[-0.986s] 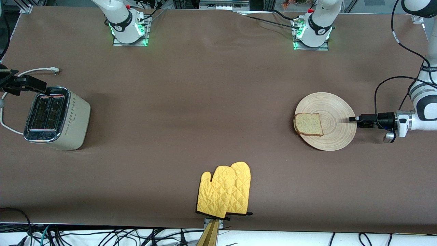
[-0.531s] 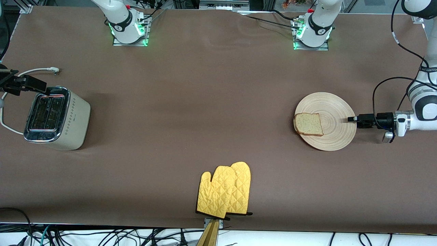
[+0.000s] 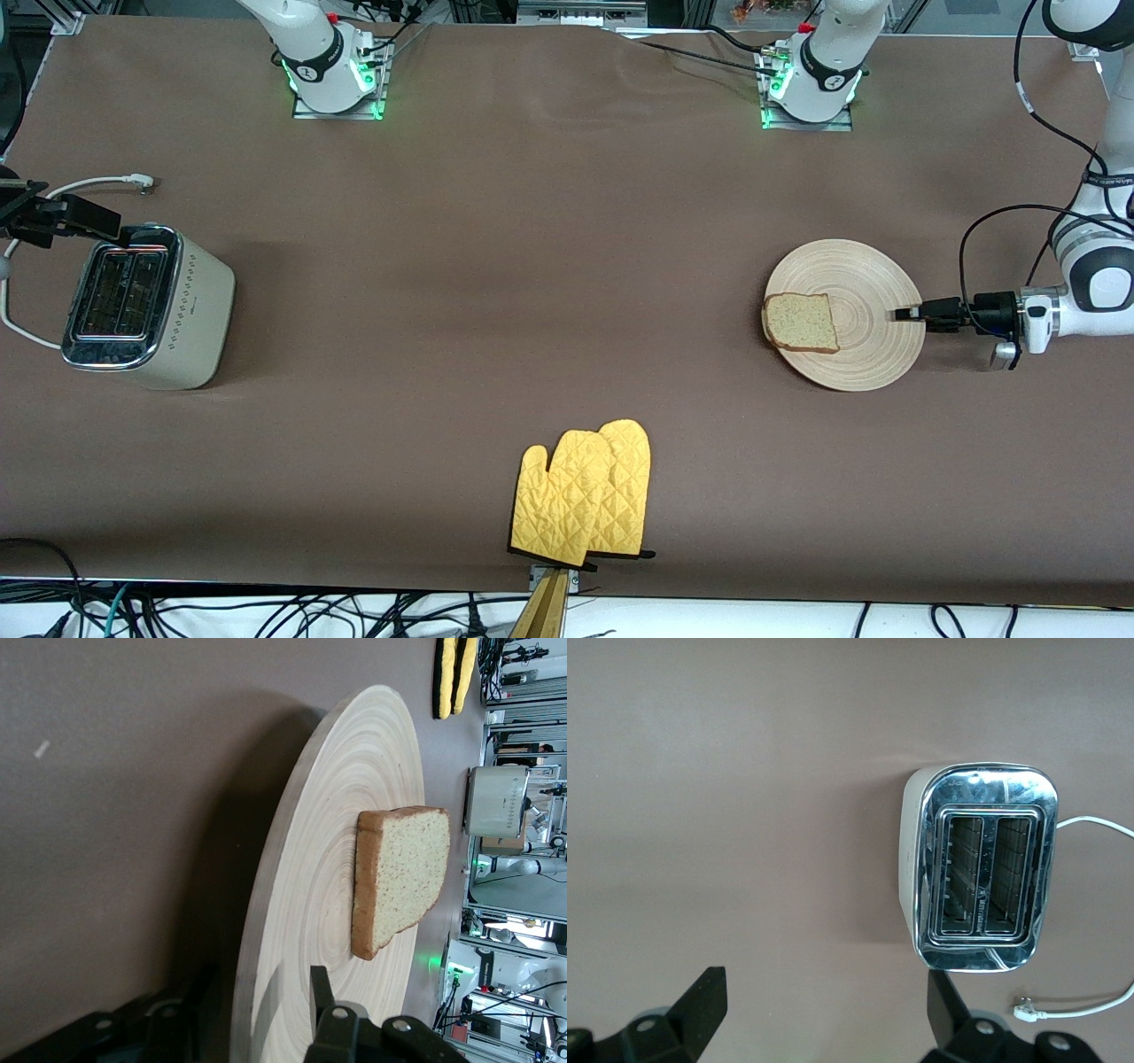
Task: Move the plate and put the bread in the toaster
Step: 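Close the left gripper on the wooden plate's rim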
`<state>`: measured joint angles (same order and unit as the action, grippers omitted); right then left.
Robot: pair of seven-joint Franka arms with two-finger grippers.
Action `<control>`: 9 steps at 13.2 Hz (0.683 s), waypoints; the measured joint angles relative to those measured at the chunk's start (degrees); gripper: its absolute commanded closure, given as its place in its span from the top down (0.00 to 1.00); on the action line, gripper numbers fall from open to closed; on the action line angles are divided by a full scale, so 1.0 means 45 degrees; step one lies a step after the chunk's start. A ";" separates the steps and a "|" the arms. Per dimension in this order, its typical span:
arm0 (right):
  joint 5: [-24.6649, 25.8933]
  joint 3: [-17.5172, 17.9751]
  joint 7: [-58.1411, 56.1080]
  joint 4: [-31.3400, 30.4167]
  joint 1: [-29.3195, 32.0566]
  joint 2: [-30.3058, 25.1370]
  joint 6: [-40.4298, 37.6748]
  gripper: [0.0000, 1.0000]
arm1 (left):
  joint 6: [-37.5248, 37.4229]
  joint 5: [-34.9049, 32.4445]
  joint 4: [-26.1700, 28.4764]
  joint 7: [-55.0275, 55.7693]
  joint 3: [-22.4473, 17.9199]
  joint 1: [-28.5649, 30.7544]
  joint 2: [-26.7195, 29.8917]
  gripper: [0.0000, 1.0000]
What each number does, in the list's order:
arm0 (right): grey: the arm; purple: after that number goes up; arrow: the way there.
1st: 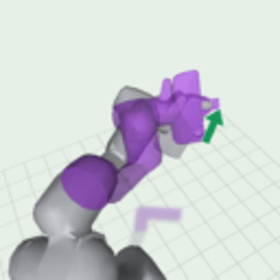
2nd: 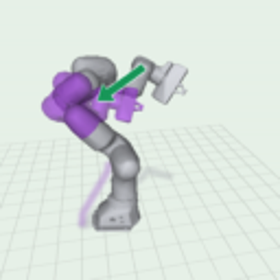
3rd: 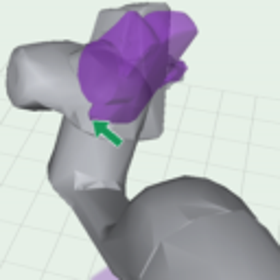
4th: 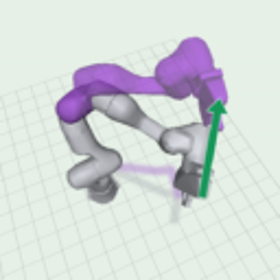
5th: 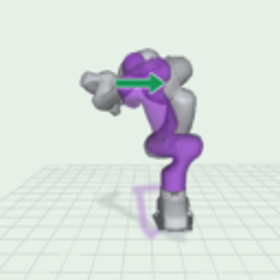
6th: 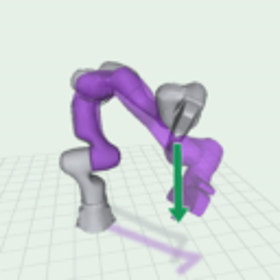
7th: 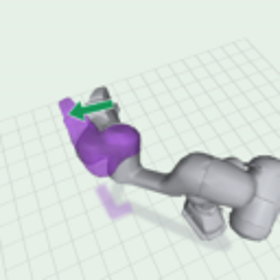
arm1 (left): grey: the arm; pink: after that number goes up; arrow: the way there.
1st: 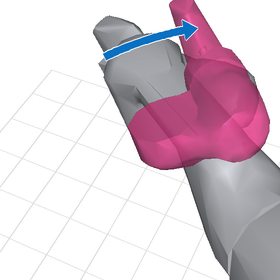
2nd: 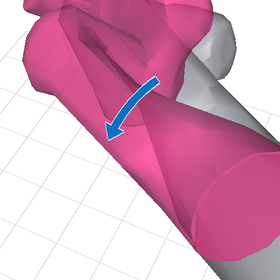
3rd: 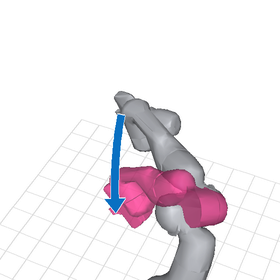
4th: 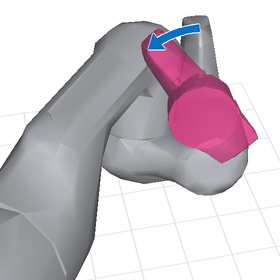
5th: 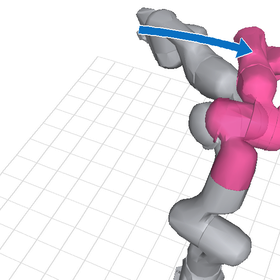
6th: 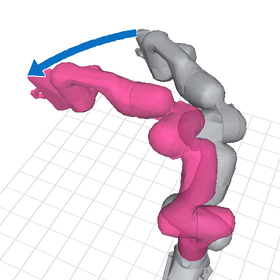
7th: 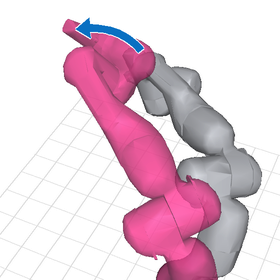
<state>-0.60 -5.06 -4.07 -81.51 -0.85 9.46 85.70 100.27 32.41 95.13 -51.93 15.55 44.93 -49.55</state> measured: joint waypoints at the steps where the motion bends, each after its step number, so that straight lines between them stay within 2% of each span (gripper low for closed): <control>1: 0.0000 0.0000 0.0000 0.0000 0.0000 0.0000 0.0000 1.00 | 0.0016 0.0006 0.0013 -0.0074 0.0000 0.0006 0.0001 0.46; 3: 0.0000 -0.0001 0.0000 0.0000 0.0001 0.0000 0.0000 1.00 | 0.0087 0.0013 0.0051 -0.0158 0.0013 0.0028 0.0008 0.39; 4: 0.0000 -0.0001 0.0000 0.0000 0.0001 0.0000 0.0000 1.00 | 0.0163 0.0016 0.0081 -0.0234 0.0016 0.0037 0.0011 0.31; 7: 0.0000 -0.0001 0.0000 0.0000 0.0002 0.0000 0.0000 1.00 | 0.0418 0.0051 0.0200 -0.0397 0.0027 0.0060 -0.0003 0.26; 9: 0.0000 -0.0001 0.0000 0.0000 0.0002 0.0000 0.0000 1.00 | 0.0415 0.0075 0.0235 -0.0412 0.0055 0.0062 -0.0005 0.19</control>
<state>-0.60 -5.06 -4.07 -81.51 -0.84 9.46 85.70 102.14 32.75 96.19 -53.78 15.80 45.21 -49.57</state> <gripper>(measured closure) 0.000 0.740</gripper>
